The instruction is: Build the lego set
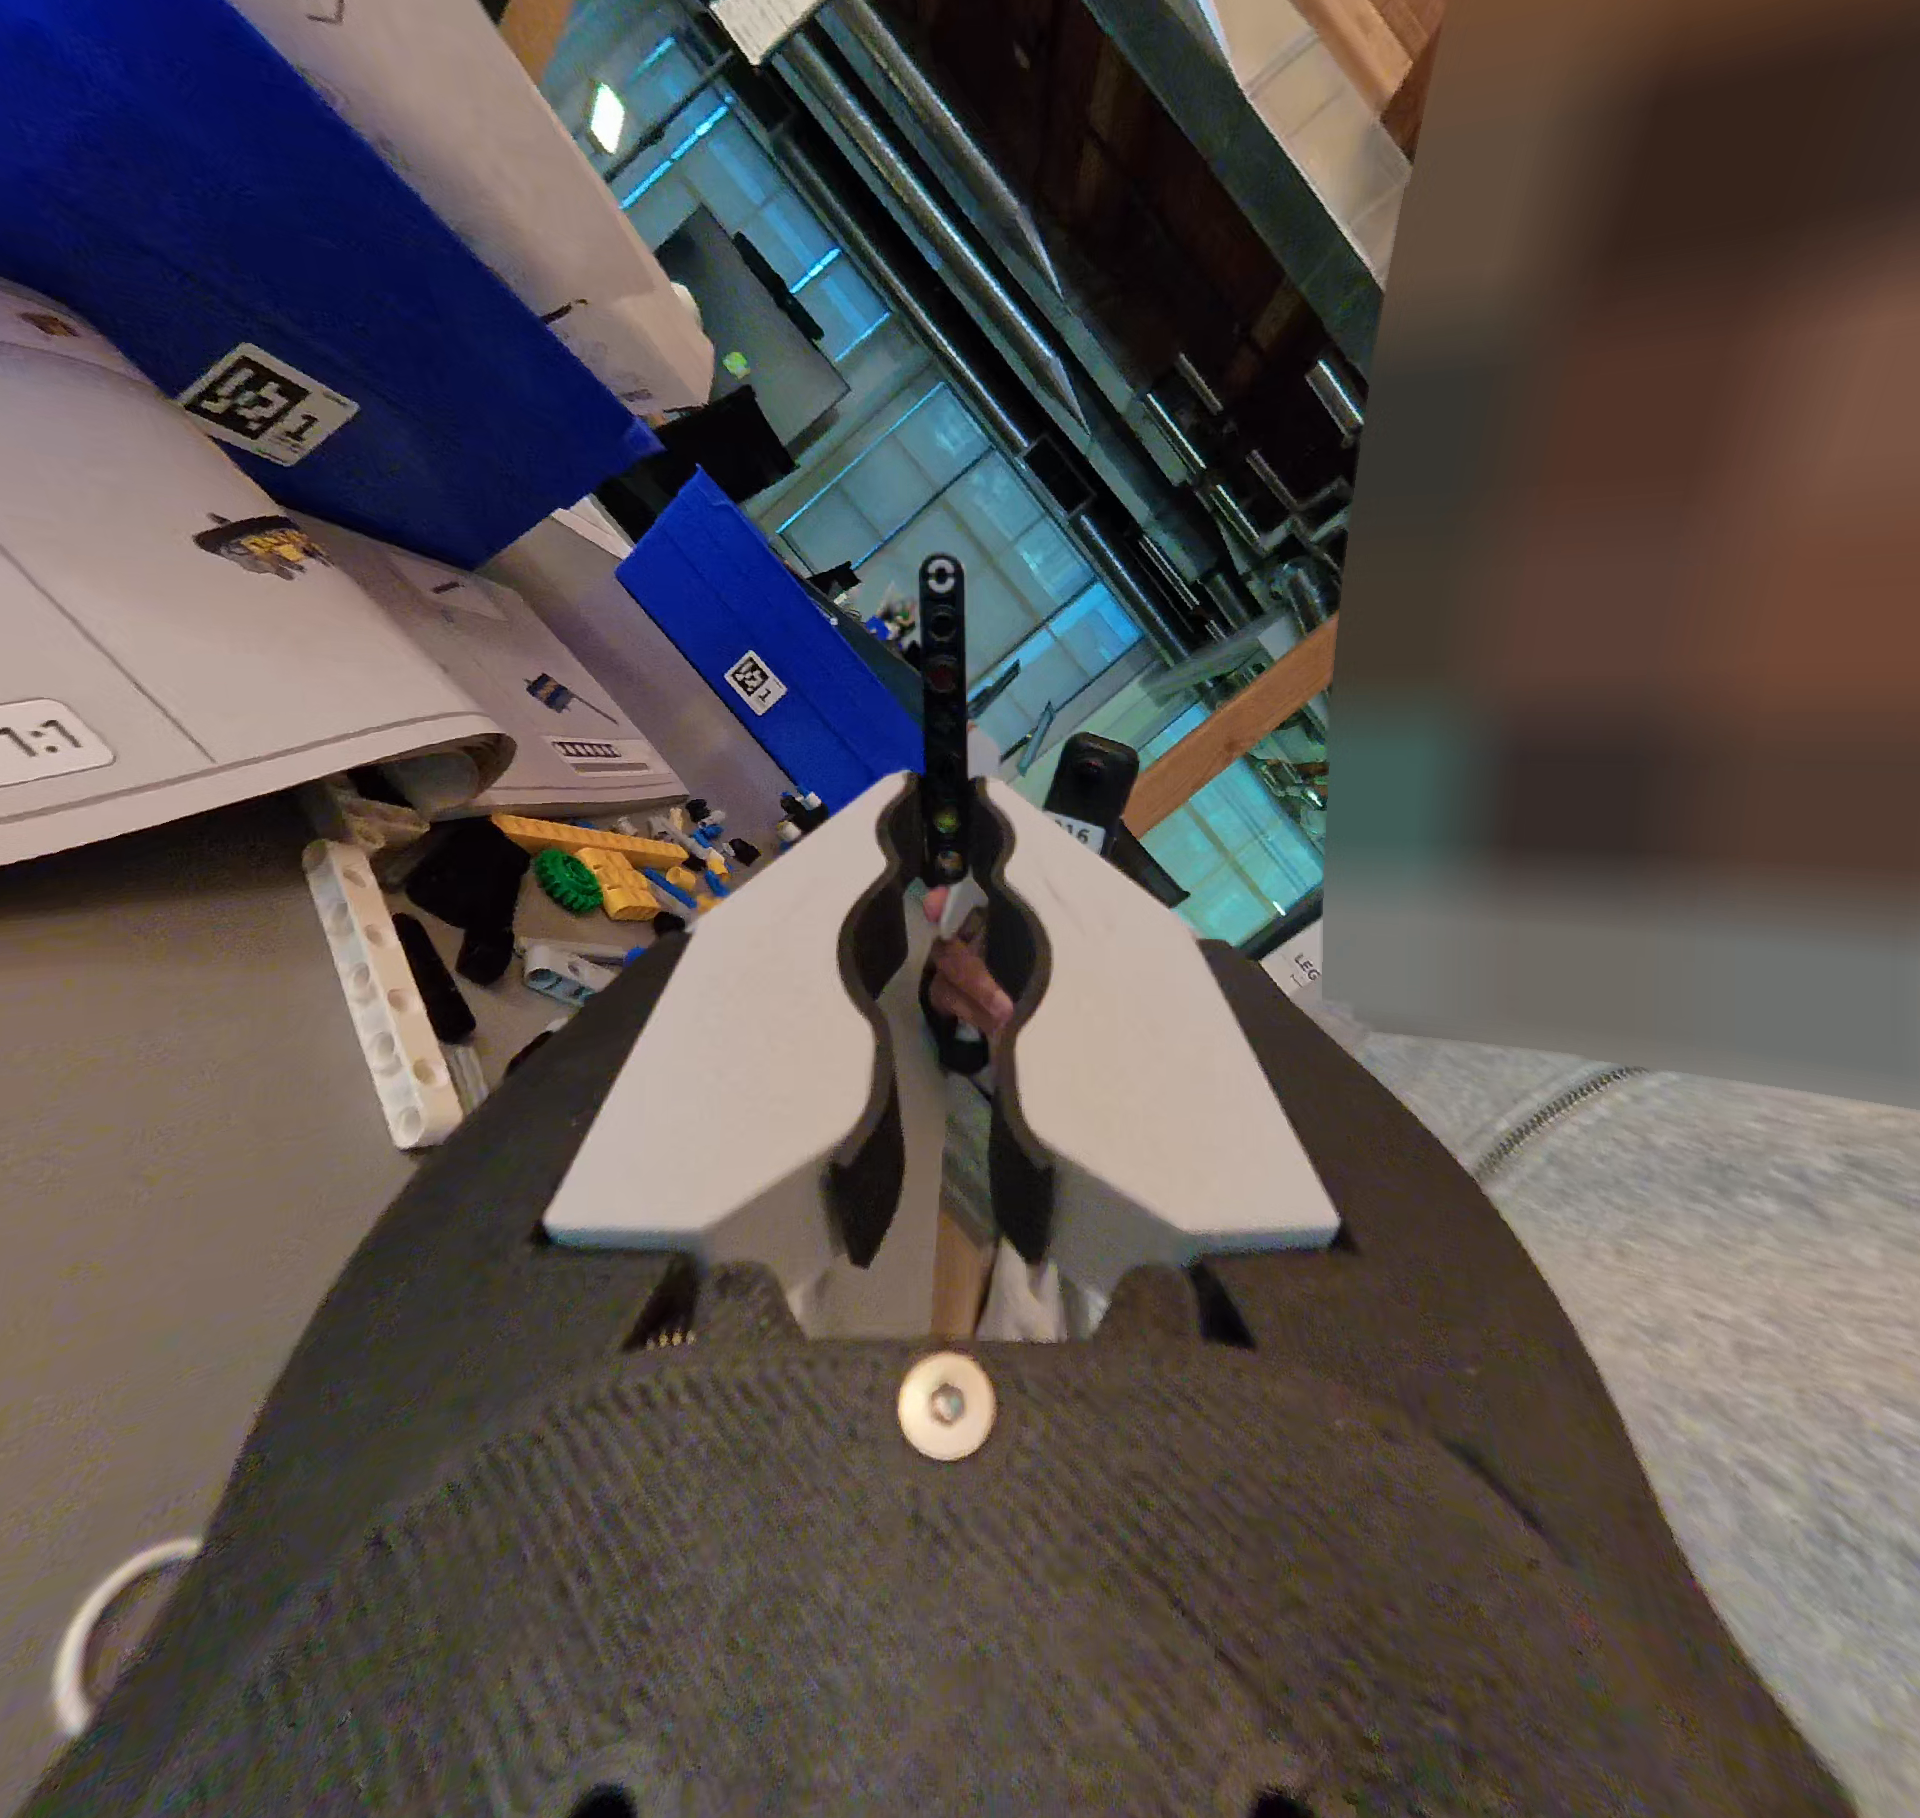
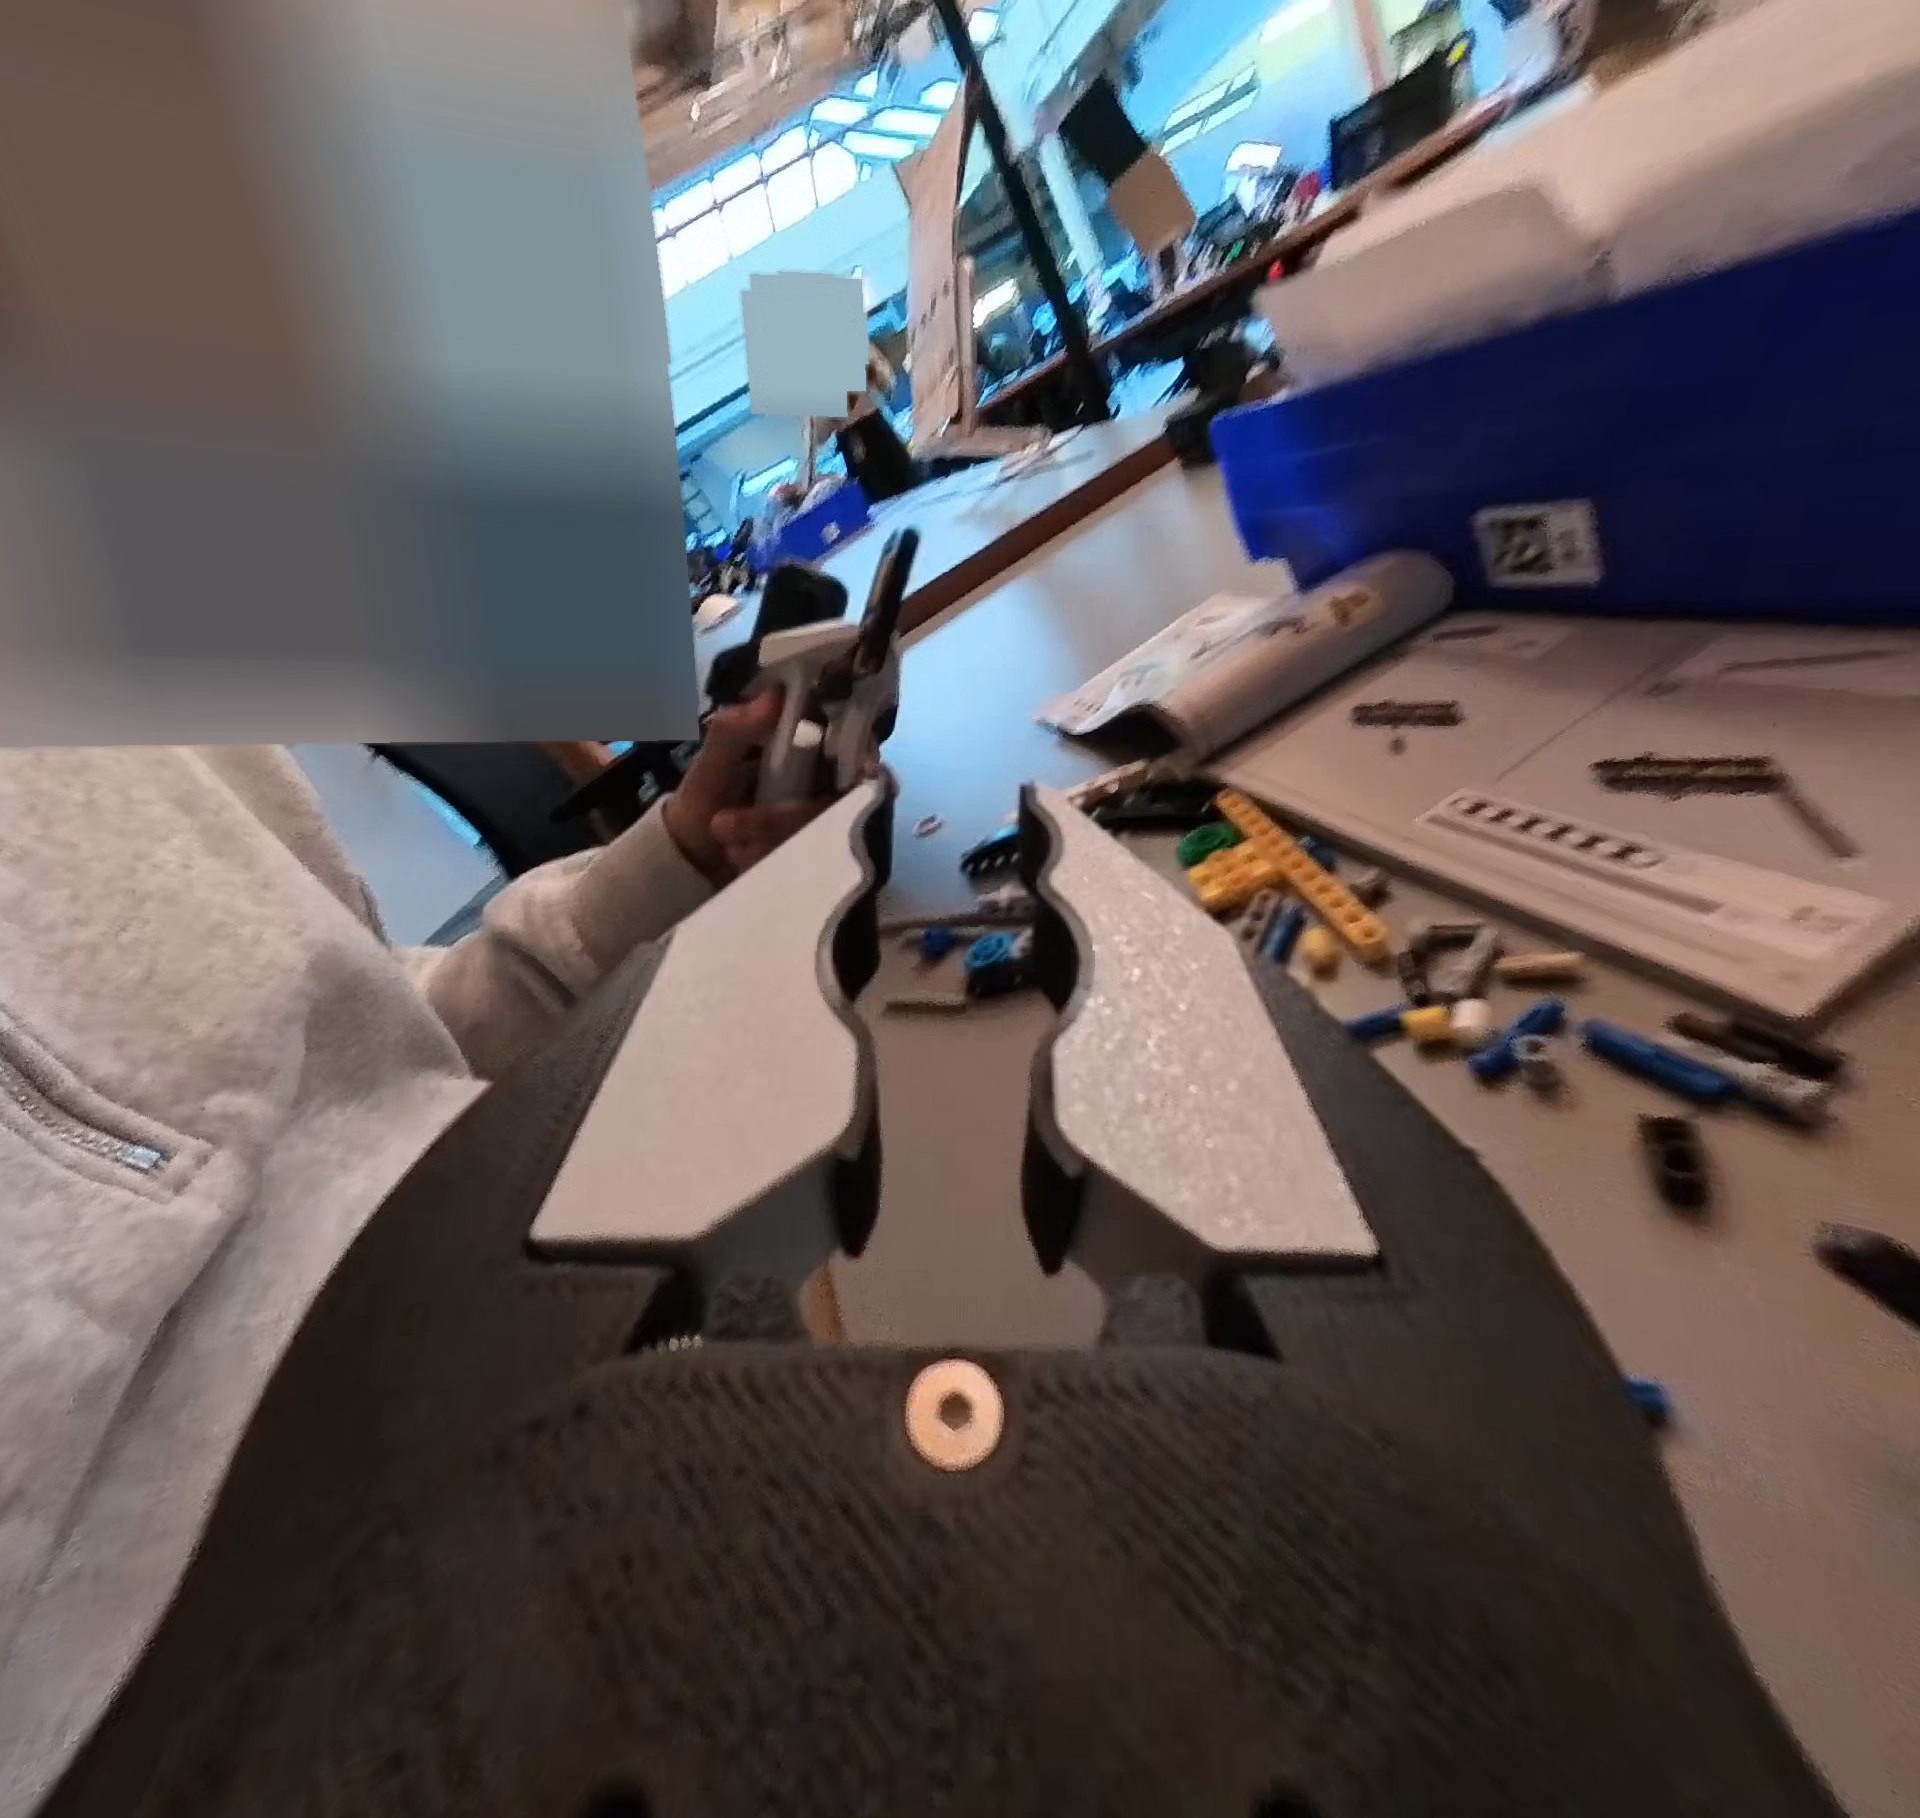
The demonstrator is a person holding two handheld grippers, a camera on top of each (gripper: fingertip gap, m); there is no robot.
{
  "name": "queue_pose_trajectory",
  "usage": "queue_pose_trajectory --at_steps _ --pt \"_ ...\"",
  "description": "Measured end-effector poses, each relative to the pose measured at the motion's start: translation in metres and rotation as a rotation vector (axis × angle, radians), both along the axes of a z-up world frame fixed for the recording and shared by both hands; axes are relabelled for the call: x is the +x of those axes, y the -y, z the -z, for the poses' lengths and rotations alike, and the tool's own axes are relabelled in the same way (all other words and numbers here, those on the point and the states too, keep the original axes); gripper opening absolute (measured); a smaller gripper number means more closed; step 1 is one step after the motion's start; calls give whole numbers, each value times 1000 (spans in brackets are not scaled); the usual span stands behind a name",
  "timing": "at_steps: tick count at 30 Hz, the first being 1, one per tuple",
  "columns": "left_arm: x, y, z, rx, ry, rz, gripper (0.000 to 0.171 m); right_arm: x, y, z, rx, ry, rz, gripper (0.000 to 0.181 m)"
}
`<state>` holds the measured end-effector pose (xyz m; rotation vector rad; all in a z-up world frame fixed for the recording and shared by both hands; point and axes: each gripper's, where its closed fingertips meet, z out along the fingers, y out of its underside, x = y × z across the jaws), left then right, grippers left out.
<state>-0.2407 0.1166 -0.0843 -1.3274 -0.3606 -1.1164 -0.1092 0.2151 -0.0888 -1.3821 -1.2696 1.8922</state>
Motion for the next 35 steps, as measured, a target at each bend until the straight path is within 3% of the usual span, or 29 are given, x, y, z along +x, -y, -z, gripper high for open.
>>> queue_pose_trajectory --at_steps 4,8,14,21,35 --pt "5 0 -6 46 0 33 6 8 -32 -9 51 -52 138 20" --pt "1 2 -15 104 -27 -7 6 5 -42 -3 142 -30 208 17" --pt "-3 -4 -7 81 -83 -49 6 -5 -38 7 176 19 184 17" --pt "-11 -3 -11 124 -58 -73 6 -6 -49 6 77 20 190 20" --pt "-6 3 -22 202 -123 -94 6 -8 -45 7 110 23 186 20"
